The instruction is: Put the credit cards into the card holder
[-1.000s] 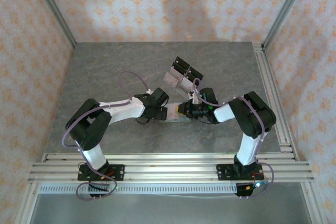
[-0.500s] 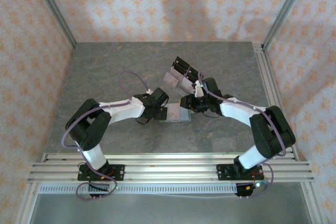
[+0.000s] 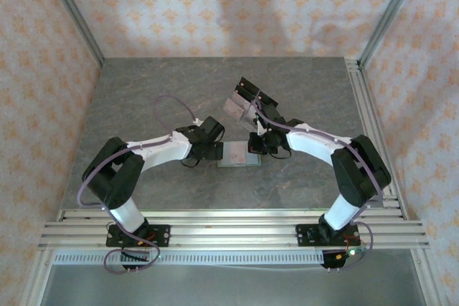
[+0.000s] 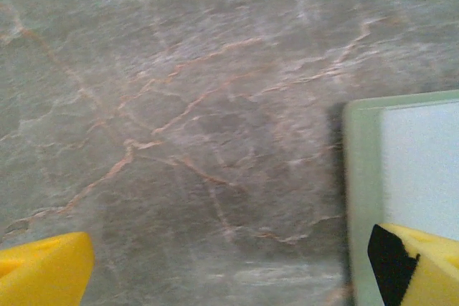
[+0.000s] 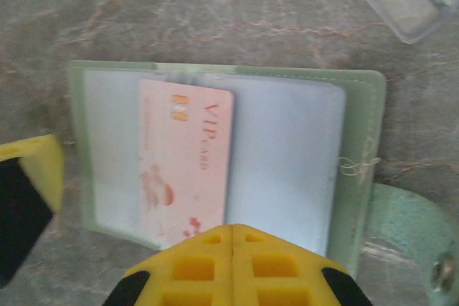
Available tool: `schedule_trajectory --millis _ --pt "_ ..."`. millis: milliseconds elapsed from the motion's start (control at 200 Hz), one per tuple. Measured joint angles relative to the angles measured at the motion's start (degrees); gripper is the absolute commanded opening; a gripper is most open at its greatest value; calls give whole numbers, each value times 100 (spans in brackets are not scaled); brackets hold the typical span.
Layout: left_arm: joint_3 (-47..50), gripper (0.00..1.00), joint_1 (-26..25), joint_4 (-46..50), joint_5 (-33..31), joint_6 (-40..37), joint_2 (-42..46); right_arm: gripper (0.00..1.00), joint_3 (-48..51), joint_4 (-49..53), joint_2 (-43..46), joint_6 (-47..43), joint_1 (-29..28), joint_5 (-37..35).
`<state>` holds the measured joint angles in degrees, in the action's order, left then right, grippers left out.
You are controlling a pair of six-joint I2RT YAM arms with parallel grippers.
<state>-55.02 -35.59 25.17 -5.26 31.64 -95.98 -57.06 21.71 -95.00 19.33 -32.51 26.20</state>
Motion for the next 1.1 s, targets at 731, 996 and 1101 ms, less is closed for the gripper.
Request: schedule_trajectory --millis 731,996,1101 --pt "238 100 120 31 -70 35 -2 0 -765 289 -979 -13 -483 -289" --pt "260 99 120 -87 61 37 -17 0 -1064 313 -1180 -13 -675 -264" --pt "264 99 120 -127 98 39 -42 0 -1102 284 -1274 -7 -699 -214"
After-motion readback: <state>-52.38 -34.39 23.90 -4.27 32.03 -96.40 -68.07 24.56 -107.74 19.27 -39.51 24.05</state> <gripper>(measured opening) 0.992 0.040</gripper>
